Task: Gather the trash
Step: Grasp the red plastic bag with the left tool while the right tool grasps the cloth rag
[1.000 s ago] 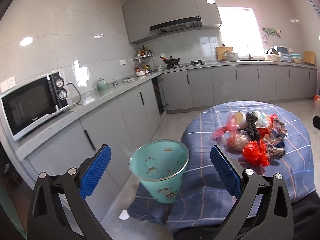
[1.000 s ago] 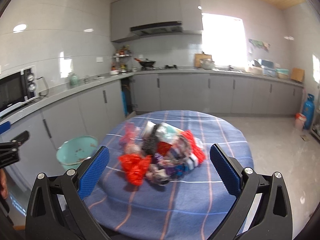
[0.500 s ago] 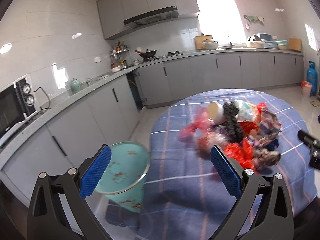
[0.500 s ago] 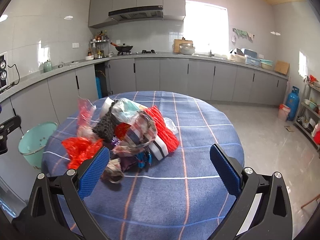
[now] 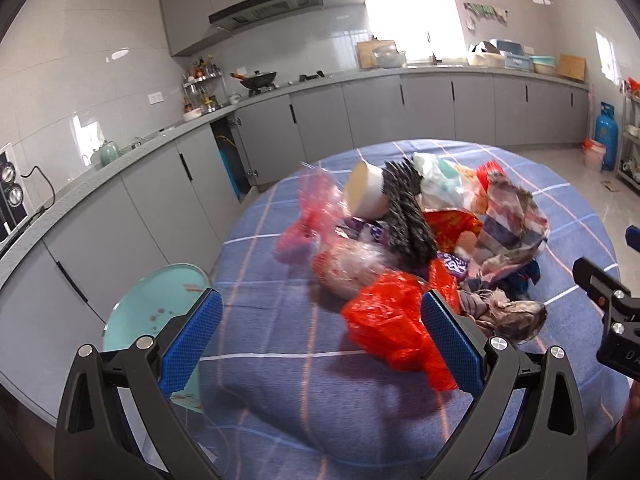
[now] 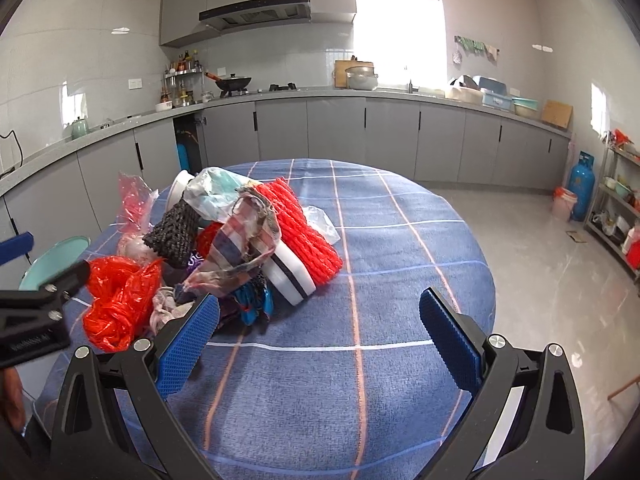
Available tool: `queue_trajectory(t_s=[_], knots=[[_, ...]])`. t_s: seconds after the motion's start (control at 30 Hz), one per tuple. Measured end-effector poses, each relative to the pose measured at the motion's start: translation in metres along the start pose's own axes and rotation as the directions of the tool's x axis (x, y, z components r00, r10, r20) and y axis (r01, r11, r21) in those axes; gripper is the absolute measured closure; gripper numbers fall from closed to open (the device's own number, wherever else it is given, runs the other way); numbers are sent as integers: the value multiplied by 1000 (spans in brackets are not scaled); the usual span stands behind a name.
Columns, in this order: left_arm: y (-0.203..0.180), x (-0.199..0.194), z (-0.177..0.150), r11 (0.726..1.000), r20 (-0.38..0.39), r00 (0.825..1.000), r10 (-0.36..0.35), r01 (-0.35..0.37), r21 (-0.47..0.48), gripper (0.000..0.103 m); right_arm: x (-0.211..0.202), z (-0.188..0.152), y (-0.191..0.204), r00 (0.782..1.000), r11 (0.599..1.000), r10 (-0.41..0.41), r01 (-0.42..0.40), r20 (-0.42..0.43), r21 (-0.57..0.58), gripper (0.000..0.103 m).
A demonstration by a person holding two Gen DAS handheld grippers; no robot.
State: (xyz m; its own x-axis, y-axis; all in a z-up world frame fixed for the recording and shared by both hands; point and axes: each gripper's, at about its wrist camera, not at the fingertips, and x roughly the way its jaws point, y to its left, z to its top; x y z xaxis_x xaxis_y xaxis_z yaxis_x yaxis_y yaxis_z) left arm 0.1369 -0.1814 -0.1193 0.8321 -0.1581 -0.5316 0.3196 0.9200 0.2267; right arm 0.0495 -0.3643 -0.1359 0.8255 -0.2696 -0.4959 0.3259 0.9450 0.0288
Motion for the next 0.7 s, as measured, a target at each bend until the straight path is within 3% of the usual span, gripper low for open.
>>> queue_trajectory(t_s=[0.13,0.2,0.3,0.37,0.43,0.7], knots=[[-7,21,-4,1000,-46,999,-24,24,2,7,3,-3,1,1000,1000,6,-6,-14,0,5],[-7,25,-6,998,-64,996,-58,57,-7,19,2,-4,1,1000,1000,7,-7,-11,-6,5],[-9,30,-9,990,-95,986,-139,138,-13,47,2,-5,4,1000,1000,8,-8,-7,-13,5],[-10,30,-11,985,-106,979,-175,175,-13,76,2,-5,5,1000,1000,12,-12,-10,-16,5],[-11,29,-12,980,-99,976,-196,196,-9,88,2,-5,7,1000,1000,15,-15,-11,-20,5],[8,-7,1,983,-3,983,-181,181,1,89,-4,1,25,996,993,92,-91,14,-75,6]])
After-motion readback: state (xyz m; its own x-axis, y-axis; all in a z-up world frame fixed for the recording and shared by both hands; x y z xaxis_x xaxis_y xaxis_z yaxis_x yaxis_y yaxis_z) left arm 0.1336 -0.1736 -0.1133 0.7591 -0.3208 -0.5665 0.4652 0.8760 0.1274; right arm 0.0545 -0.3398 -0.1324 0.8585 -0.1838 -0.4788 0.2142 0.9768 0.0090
